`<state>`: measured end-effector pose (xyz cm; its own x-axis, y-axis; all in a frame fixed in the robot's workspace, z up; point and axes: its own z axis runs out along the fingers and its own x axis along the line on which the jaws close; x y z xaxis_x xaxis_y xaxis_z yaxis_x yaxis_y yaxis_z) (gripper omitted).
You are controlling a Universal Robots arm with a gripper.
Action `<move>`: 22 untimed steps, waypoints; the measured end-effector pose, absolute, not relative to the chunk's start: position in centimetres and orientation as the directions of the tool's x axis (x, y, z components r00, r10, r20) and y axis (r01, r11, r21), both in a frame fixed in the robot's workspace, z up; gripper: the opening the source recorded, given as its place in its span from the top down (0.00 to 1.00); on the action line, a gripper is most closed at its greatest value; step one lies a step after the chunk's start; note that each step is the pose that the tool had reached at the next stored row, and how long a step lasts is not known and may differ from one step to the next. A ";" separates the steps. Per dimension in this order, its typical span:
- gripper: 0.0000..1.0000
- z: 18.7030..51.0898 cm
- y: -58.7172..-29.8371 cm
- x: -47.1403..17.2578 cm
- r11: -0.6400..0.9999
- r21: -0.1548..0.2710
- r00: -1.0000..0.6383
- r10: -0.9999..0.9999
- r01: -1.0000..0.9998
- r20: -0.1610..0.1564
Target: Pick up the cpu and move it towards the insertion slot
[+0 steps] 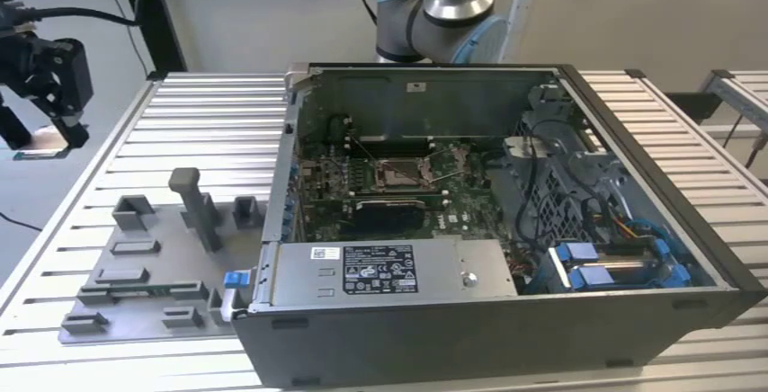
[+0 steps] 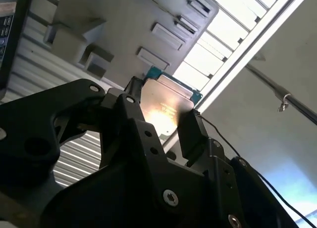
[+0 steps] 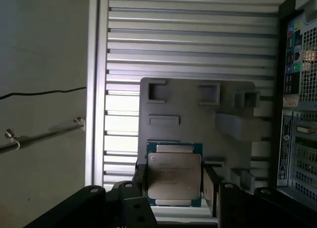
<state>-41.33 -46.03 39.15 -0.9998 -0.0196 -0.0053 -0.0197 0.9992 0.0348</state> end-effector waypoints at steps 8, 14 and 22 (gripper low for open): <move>1.00 39.2 -46.0 -38.2 0.999 0.035 -1.000 -0.020 -0.020 -0.005; 1.00 39.2 -46.0 -36.2 0.999 0.035 -1.000 -0.020 -0.020 -0.005; 1.00 39.2 -46.0 -33.4 0.999 0.035 -1.000 -0.020 -0.020 -0.005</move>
<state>-33.42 -46.03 39.15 -0.9998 -0.0196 -0.0051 -0.0198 0.9992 0.0348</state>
